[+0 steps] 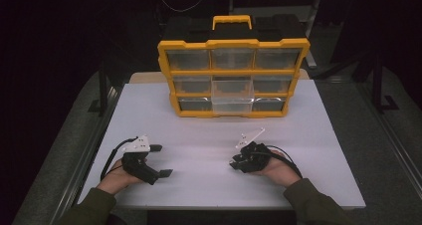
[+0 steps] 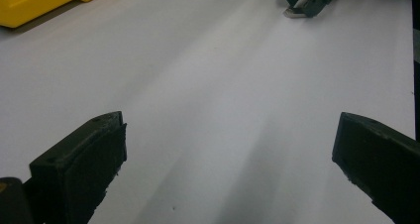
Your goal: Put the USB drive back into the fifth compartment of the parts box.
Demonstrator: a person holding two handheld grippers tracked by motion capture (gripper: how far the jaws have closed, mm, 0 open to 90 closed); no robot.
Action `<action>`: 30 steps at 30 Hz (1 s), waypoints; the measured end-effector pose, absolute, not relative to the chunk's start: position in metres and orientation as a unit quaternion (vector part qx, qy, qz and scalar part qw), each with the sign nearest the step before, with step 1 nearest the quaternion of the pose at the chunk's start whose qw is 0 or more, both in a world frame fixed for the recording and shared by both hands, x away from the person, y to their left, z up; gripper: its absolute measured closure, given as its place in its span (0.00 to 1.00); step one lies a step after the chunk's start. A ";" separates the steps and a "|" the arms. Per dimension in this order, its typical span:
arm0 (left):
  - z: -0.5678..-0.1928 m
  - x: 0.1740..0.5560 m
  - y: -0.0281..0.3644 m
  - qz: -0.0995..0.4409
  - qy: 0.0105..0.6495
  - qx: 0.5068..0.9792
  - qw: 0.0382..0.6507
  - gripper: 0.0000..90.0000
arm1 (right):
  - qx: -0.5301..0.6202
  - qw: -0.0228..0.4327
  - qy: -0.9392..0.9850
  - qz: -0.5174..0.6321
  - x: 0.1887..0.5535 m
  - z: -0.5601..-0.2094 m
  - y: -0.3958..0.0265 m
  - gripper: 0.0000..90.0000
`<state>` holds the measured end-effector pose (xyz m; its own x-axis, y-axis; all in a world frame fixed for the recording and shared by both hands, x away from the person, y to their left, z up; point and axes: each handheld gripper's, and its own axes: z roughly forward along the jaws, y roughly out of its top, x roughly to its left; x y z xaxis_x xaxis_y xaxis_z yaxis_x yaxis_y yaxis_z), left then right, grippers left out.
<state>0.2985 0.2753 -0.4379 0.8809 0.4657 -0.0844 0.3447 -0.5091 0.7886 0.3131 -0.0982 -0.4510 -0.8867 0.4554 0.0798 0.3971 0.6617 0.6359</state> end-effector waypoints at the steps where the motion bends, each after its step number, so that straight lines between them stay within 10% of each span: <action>1: -0.438 0.299 0.275 0.069 0.234 0.866 0.437 0.00 | 0.234 0.043 0.910 0.338 0.313 -0.451 -0.098 0.75; 30: -0.437 0.298 0.276 0.070 0.234 0.865 0.438 0.00 | 0.234 0.051 0.912 0.333 0.315 -0.451 -0.099 0.86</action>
<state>0.2978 0.2757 -0.4370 0.8805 0.4664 -0.0848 0.3443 -0.5063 0.7907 0.3147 -0.0988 -0.4512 -0.8852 0.4611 0.0624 0.3927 0.6684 0.6316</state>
